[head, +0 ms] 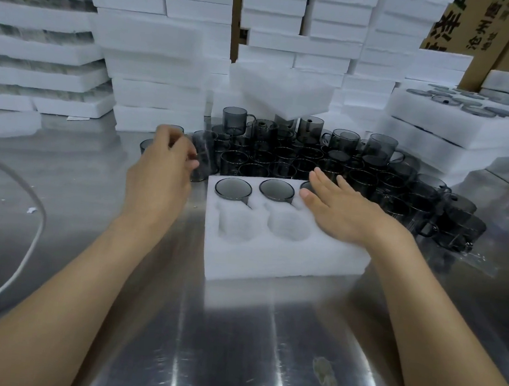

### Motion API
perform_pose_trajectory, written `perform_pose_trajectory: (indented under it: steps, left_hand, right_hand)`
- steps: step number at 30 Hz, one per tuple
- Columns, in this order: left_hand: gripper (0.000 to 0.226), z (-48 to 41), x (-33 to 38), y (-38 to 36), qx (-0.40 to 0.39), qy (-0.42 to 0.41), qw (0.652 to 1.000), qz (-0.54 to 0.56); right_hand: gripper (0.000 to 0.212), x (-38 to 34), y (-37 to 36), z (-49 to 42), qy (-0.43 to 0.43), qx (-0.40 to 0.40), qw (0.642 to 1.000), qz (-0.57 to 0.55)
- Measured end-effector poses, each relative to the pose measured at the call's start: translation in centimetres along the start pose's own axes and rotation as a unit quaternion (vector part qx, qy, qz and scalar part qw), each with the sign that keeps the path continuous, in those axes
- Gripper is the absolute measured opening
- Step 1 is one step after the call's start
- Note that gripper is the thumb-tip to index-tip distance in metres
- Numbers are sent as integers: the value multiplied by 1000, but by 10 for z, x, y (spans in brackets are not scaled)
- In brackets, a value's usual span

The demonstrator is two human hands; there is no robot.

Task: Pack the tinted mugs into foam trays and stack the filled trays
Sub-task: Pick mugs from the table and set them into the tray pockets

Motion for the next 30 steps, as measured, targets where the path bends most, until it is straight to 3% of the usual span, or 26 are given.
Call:
perform_pose_trajectory:
  steps: [5,8,10,12,14,20,23,26,30]
  left_hand:
    - [15,-1,29,22,55,-74,988,125]
    - [17,4,42,22,42,-90,983,156]
    - [17,7,50,19,25,-119,978,168]
    - [15,12,60,20,25,-172,973,153]
    - [14,20,72,20,47,-239,962,123]
    - [29,30,83,30,153,-349,918,107]
    - [42,25,73,31,147,-301,929,158]
    - [42,19,55,28,128,-172,943,255]
    - [28,15,34,13,99,4,927,363]
  right_hand:
    - [65,-3,2,4,9,40,999,-21]
    - [63,-14,21,13,75,163,983,-46]
    - [71,-28,35,26,165,234,946,-150]
    - [77,-44,41,36,252,241,901,-260]
    - [80,-60,39,43,312,224,876,-293]
    - [82,-78,34,52,383,224,860,-251]
    - [77,-81,36,57,388,250,852,-248]
    - [75,-83,36,59,377,244,846,-286]
    - [70,-93,34,60,374,217,832,-348]
Point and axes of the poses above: each hand's wrist, its own z-axis away from the middle knuckle, its own y-axis out of the back of the hand, x = y × z, the point moved 7 cm from there along -z, towards the middle knuckle, and after that the axes turned 9 degrees about -z, right-handed, at the moved point
